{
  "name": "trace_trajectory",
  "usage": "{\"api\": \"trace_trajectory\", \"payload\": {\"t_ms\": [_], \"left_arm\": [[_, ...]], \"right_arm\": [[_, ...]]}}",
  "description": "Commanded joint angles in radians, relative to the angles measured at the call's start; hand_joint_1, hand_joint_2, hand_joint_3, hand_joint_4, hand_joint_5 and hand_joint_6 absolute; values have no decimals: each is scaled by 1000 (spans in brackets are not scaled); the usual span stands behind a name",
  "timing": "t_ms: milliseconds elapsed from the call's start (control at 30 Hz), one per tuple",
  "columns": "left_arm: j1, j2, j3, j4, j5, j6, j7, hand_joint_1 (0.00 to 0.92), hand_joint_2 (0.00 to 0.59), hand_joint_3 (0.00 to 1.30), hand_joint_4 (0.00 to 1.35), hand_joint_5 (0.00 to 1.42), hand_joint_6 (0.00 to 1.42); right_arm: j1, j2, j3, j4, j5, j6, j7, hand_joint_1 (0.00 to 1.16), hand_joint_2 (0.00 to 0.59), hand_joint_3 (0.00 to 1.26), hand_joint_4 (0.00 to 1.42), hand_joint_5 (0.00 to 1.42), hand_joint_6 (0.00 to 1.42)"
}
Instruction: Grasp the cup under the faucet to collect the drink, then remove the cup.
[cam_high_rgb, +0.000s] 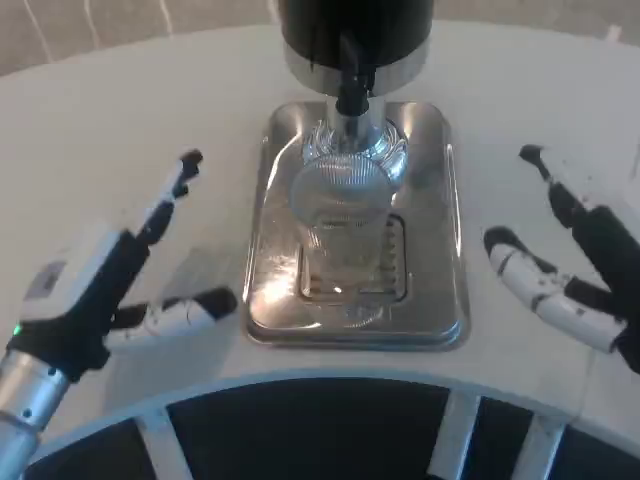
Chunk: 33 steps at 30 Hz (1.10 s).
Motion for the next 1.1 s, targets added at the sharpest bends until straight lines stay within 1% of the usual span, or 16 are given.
{"api": "trace_trajectory", "payload": {"t_ms": [33,167,300,367,433,500,633,867,1033,1100], "left_arm": [[131,32,26,-140,-7,-1,-44,38,50,25,10,115,180],[230,40,60,-265,-14,25,-82,40,51,25,10,115,173],[294,41,97,-350,-23,52,-116,41,51,25,10,115,169],[323,44,117,-380,-33,61,-130,42,52,25,10,115,168],[343,46,132,-401,-39,68,-142,42,52,25,10,115,167],[357,45,143,-417,-43,75,-152,42,53,25,10,115,166],[378,39,162,-441,-49,89,-172,45,55,25,15,115,165],[407,37,190,-479,-58,101,-194,55,56,26,19,115,164],[412,34,201,-482,-57,109,-204,56,57,32,20,115,164],[413,35,204,-484,-57,112,-206,54,58,34,20,115,164]], "right_arm": [[-77,-3,-10,37,46,80,-34,141,492,0,0,0,0],[-141,7,1,92,100,145,-98,139,494,0,0,0,0],[-169,8,44,124,143,179,-156,137,494,0,0,0,0],[-180,8,67,136,165,189,-181,136,495,0,0,0,0],[-203,17,91,156,195,206,-204,136,495,0,0,0,0],[-220,15,109,169,219,221,-223,135,495,0,0,0,0],[-249,-3,137,192,273,243,-255,134,495,0,0,0,0],[-307,-35,149,248,394,276,-306,123,499,0,0,0,0],[-336,-61,167,271,457,291,-349,117,500,0,0,0,0],[-353,-64,178,286,481,298,-369,115,500,0,0,0,0]]}}
